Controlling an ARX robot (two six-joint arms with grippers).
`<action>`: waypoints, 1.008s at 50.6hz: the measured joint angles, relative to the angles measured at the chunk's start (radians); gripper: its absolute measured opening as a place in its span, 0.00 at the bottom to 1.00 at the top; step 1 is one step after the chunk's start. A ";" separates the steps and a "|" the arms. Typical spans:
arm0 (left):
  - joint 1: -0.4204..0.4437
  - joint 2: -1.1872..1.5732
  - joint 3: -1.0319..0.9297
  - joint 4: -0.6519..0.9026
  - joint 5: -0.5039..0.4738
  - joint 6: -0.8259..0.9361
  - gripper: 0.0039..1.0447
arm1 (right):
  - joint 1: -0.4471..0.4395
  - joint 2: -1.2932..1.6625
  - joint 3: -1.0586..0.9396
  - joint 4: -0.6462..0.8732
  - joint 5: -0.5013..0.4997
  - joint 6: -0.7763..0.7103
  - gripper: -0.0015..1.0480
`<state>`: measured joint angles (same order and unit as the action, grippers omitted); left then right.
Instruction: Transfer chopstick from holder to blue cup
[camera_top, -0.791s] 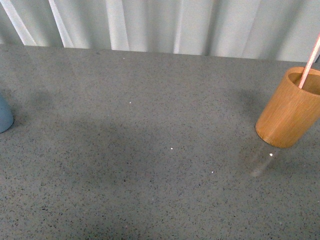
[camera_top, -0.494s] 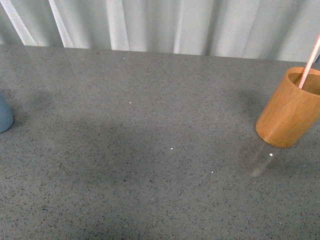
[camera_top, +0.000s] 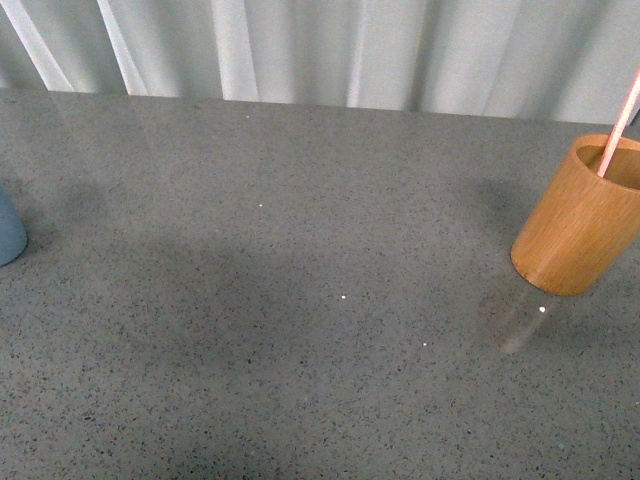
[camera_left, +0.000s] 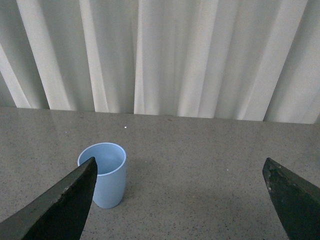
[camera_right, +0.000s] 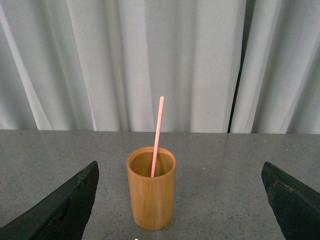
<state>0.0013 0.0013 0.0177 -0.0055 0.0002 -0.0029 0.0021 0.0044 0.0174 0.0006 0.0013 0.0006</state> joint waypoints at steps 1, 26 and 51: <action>0.000 0.000 0.000 0.000 0.000 0.000 0.94 | 0.000 0.000 0.000 0.000 0.000 0.000 0.90; 0.000 0.000 0.000 0.000 0.000 0.000 0.94 | 0.000 0.000 0.000 0.000 0.000 0.000 0.90; 0.063 0.436 0.159 -0.047 -0.450 -0.284 0.94 | 0.000 0.000 0.000 0.000 0.000 0.000 0.90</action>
<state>0.0639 0.4370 0.1768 -0.0528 -0.4500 -0.2867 0.0021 0.0044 0.0174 0.0006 0.0013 0.0006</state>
